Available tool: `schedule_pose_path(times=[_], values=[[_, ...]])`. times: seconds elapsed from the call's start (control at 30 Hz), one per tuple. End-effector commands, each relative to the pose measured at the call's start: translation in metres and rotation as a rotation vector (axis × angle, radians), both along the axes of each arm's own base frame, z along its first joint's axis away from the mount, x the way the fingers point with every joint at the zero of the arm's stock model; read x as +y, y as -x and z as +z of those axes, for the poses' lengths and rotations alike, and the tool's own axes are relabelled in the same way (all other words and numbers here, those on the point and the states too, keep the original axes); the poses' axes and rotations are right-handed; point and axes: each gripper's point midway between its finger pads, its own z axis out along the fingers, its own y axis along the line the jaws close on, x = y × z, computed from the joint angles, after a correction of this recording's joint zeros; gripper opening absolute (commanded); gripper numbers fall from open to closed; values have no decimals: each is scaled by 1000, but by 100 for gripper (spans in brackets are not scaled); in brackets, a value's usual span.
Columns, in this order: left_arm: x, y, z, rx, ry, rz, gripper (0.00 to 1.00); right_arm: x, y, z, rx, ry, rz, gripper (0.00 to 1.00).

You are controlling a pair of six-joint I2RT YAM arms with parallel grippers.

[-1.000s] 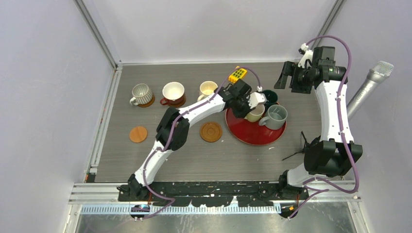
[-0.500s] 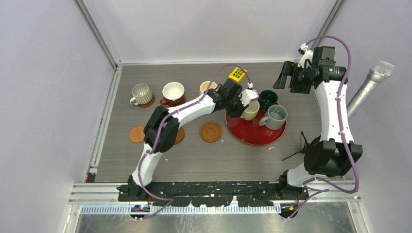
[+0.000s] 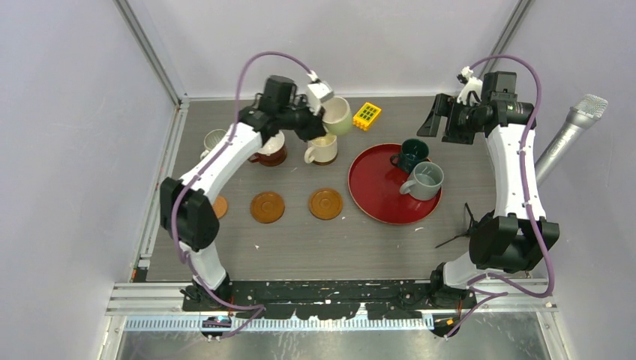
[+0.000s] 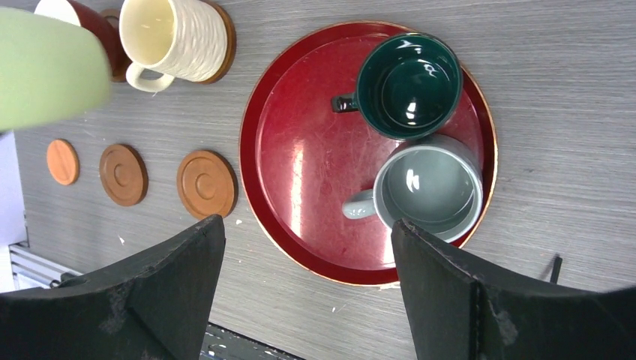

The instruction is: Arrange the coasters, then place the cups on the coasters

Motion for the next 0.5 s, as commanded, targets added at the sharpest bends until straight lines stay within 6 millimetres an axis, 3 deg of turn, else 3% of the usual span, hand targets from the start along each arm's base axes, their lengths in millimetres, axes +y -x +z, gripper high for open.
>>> schedule_pose_path(times=[0.0,0.23,0.47], values=[[45,0,48,-57,69,41,0,11,-11,5,-38,-39,37,86],[147,-12,44,-33,60,234,0,30,-20,0,-31,-56,84,86],[257,14,24,-11,11,394,0,60,-30,-6,-29,-46,156,86]])
